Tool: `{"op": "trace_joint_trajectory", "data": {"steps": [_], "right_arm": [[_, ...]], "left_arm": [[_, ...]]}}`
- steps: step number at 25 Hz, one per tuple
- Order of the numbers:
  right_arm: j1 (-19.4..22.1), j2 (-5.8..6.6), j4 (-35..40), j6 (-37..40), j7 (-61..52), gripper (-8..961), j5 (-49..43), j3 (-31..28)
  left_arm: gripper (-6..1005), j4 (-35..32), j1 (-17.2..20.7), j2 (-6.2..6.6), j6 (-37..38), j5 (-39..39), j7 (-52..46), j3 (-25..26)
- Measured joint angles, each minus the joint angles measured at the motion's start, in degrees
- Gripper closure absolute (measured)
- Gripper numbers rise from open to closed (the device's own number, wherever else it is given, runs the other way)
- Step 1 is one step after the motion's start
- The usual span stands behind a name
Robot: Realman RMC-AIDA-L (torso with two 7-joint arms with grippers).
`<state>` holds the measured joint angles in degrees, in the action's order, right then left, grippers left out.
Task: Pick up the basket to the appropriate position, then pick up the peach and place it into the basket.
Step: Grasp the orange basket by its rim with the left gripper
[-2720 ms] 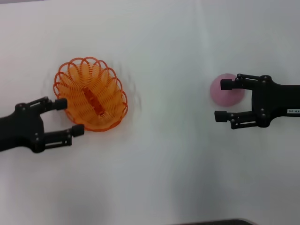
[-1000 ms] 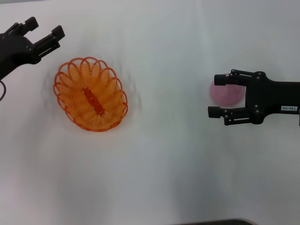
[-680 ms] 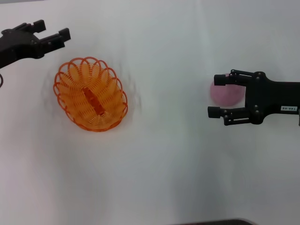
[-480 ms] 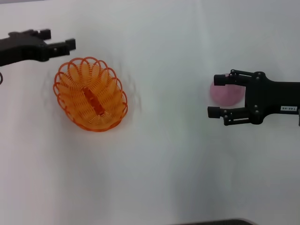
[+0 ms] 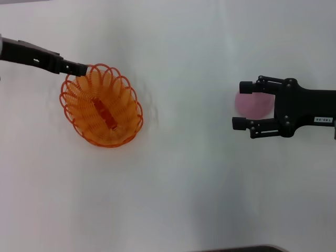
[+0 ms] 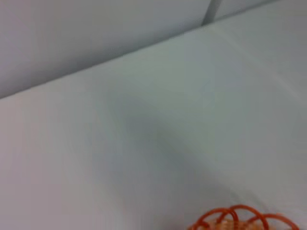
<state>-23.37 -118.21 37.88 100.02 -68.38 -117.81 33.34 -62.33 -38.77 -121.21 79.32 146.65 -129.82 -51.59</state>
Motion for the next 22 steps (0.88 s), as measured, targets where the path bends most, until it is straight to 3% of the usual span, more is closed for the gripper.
{"op": "trace_joint_trajectory", "data": {"steps": [10, 22], "right_arm": [[-0.1, 0.0, 0.0, 0.2, 0.0, 7, 0.1, 0.0], [-0.1, 0.0, 0.0, 0.2, 0.0, 8, 0.1, 0.0]], "left_arm": [[150, 0.0, -4.5, 0.19, 1.4, 4.4, -1.6, -1.7], [152, 4.0, -4.9, 0.13, -3.1, 4.9, -1.2, -5.9]]}}
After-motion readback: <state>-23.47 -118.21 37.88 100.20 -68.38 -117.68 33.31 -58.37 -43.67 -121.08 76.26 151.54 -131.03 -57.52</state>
